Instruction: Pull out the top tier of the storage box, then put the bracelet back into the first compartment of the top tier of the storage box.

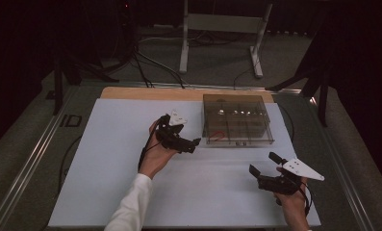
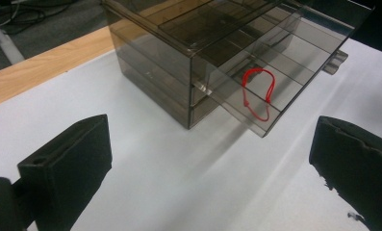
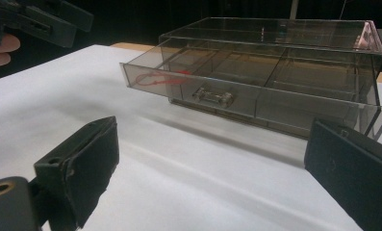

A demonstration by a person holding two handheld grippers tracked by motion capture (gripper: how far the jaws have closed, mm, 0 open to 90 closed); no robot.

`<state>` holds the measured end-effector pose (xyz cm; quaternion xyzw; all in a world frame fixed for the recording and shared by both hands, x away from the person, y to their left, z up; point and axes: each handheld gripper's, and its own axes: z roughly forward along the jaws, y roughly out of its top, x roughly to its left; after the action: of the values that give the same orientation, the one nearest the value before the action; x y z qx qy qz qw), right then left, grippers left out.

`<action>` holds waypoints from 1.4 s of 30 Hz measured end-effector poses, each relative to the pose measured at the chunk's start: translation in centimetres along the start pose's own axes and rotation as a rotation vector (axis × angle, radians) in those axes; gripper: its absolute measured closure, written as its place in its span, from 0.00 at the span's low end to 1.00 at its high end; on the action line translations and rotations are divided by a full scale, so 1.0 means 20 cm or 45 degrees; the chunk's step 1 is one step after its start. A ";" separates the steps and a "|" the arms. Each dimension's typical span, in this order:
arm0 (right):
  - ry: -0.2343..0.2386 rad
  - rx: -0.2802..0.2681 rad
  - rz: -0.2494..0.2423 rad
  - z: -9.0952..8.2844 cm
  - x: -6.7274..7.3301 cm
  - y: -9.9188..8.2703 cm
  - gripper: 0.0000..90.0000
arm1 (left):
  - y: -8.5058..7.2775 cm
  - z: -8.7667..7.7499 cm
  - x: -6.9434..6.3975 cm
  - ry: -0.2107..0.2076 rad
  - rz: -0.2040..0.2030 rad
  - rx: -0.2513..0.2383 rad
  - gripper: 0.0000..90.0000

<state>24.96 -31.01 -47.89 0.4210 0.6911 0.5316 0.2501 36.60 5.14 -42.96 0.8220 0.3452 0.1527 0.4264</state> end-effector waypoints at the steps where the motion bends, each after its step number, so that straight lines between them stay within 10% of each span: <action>1: 0.000 0.000 0.001 0.00 0.00 0.00 0.06 | 0.00 0.00 0.00 0.001 -0.004 -0.004 0.03; 42: -0.053 0.044 0.028 0.09 -0.06 0.01 0.06 | -0.14 -0.11 0.01 0.023 -0.002 -0.022 0.03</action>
<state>27.11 -31.02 -48.43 0.4439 0.6901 0.5134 0.2514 34.35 7.75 -43.94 0.8166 0.3481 0.1628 0.4306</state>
